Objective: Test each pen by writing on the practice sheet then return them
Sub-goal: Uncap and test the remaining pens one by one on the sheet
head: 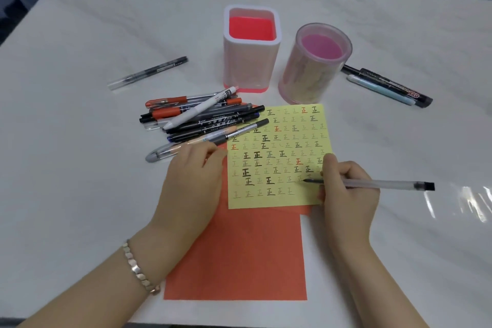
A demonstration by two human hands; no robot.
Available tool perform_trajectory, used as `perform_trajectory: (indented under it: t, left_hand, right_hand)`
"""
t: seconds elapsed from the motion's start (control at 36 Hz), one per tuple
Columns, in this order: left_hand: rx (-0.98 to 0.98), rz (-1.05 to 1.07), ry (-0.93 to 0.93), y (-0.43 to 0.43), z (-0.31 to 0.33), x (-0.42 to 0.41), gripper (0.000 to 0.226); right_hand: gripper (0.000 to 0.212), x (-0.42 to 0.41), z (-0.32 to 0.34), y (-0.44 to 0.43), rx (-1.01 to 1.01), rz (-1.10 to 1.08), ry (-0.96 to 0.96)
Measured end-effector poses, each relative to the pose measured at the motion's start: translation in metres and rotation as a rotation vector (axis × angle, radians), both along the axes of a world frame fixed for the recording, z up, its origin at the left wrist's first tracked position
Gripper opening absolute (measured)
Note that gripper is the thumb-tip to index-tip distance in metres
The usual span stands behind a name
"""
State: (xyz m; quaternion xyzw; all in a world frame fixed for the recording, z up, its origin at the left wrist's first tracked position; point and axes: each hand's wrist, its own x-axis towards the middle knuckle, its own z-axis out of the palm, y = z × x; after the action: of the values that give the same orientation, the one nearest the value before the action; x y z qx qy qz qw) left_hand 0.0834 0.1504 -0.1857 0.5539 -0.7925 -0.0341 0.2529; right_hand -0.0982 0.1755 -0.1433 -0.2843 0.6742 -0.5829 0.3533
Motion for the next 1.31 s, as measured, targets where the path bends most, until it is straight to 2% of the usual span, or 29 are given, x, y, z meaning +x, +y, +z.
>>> perform_trajectory:
  t: [0.14, 0.19, 0.31, 0.39, 0.47, 0.58, 0.64, 0.69, 0.86, 1.0, 1.08, 1.17, 1.31]
  left_hand:
    - [0.059, 0.001, -0.03, -0.001, 0.001, 0.007, 0.027]
    - [0.089, 0.023, -0.042, -0.002, 0.001, 0.006, 0.016]
    - [0.173, 0.054, -0.055, -0.005, 0.004, 0.004, 0.006]
    - [0.163, 0.061, -0.048, -0.002, 0.006, -0.001, 0.017]
    - [0.238, 0.041, 0.156, 0.002, 0.018, -0.011, 0.01]
    - [0.438, 0.0, 0.494, 0.011, 0.036, -0.022, 0.018]
    - [0.461, -0.029, 0.617, 0.015, 0.044, -0.026, 0.023]
    - [0.451, -0.056, 0.661, 0.017, 0.05, -0.029, 0.026]
    - [0.446, -0.096, 0.662, 0.017, 0.056, -0.035, 0.025]
    - [0.453, -0.12, 0.67, 0.018, 0.058, -0.039, 0.015]
    - [0.464, -0.135, 0.678, 0.018, 0.061, -0.041, 0.016]
    - [0.461, -0.15, 0.665, 0.018, 0.062, -0.044, 0.017]
    - [0.433, -0.169, 0.651, 0.019, 0.063, -0.046, 0.017]
  right_hand:
    - [0.023, 0.001, 0.014, 0.001, 0.01, 0.053, -0.072]
    - [0.024, 0.0, 0.016, 0.002, 0.023, 0.079, -0.094]
    - [0.027, -0.001, 0.013, 0.003, 0.05, 0.156, -0.035]
    - [0.013, -0.001, 0.013, 0.004, 0.028, 0.232, -0.131]
    - [0.008, -0.001, 0.016, 0.003, 0.013, 0.294, -0.261]
    - [0.011, -0.001, 0.023, 0.004, -0.009, 0.307, -0.369]
    - [0.016, -0.002, 0.027, 0.004, -0.019, 0.324, -0.342]
    - [0.016, -0.004, 0.03, 0.005, -0.034, 0.337, -0.32]
    - [0.016, -0.008, 0.038, 0.009, -0.071, 0.378, -0.304]
    - [0.015, -0.011, 0.039, 0.01, -0.096, 0.406, -0.283]
    - [0.034, -0.013, 0.038, 0.012, -0.108, 0.422, -0.247]
    - [0.017, -0.015, 0.039, 0.012, -0.091, 0.399, -0.247]
    - [0.019, -0.016, 0.042, 0.013, -0.068, 0.393, -0.216]
